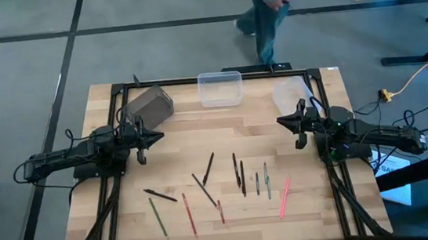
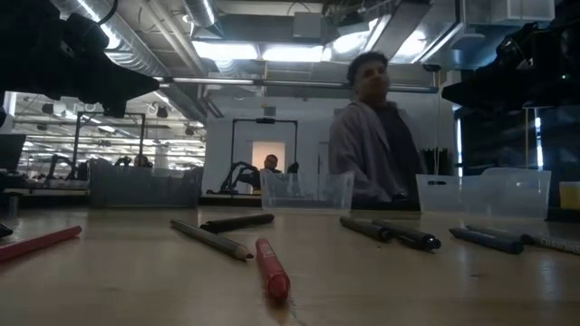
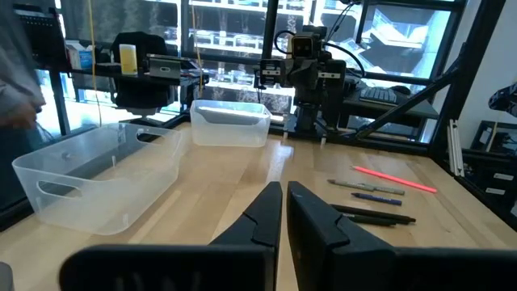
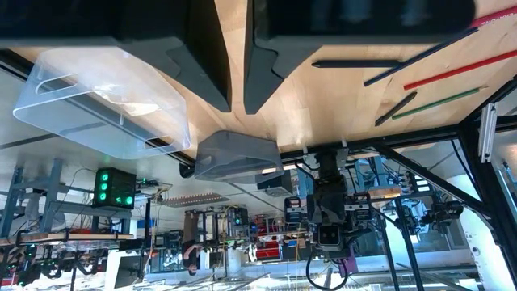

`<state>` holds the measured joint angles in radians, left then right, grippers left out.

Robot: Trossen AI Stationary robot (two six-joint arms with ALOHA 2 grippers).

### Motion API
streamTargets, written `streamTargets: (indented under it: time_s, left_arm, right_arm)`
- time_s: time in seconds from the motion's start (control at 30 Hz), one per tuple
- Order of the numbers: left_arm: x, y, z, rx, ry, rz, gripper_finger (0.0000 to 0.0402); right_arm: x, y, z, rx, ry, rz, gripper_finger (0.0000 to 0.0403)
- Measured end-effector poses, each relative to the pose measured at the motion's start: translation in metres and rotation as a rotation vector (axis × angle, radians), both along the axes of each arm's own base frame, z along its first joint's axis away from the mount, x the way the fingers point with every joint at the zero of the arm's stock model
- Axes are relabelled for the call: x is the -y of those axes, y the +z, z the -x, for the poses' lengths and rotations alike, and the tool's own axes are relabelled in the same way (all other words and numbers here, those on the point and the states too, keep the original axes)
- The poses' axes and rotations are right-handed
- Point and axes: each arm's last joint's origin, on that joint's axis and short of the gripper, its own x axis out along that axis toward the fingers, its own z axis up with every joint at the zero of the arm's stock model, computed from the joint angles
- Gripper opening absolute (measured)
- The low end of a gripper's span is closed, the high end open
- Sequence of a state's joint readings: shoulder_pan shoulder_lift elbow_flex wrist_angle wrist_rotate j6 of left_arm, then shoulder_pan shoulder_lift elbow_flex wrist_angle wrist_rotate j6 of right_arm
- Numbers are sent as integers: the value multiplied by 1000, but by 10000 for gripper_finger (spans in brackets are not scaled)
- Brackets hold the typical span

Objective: Sort crayons/erasers/pens/pencils in bins

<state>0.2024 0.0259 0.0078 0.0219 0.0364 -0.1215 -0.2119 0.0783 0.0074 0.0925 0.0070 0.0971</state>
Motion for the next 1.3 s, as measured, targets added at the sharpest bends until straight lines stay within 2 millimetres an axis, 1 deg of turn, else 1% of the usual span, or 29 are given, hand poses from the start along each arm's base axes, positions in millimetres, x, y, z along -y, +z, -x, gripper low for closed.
streamTargets:
  time_s: [0.17, 0.3, 0.43, 0.57, 0.7, 0.77, 0.9, 1.07, 1.17, 1.3]
  left_arm:
    - [0, 0, 0, 0, 0, 0, 14]
    - [0, 0, 0, 1, 2, -3, 14]
    - [-2, 7, 1, 45, 85, -121, 14]
    - [-3, 12, 2, 90, 139, -171, 14]
    - [-3, 15, 2, 115, 138, -166, 14]
    - [-3, 15, 2, 121, 130, -150, 14]
    - [-3, 15, 2, 129, 131, -114, 14]
    - [-3, 15, 2, 135, 130, -96, 14]
    - [-3, 15, 2, 134, 139, -101, 14]
    - [-5, 14, 2, 119, 183, -126, 14]
  right_arm:
    - [0, 1, 0, 6, -2, 7, 42]
    - [1, 6, 1, 54, -47, 35, 42]
    - [1, 6, 1, 68, -44, -19, 42]
    - [1, 6, 1, 75, -42, -51, 42]
    - [1, 7, 1, 79, -46, -8, 42]
    - [2, 8, 1, 79, -76, 18, 42]
    - [6, 8, 3, 93, -217, -34, 42]
    - [6, 7, 2, 104, -223, -101, 44]
    - [6, 4, 0, 77, -208, -129, 58]
    - [8, -2, -5, 10, -226, -130, 93]
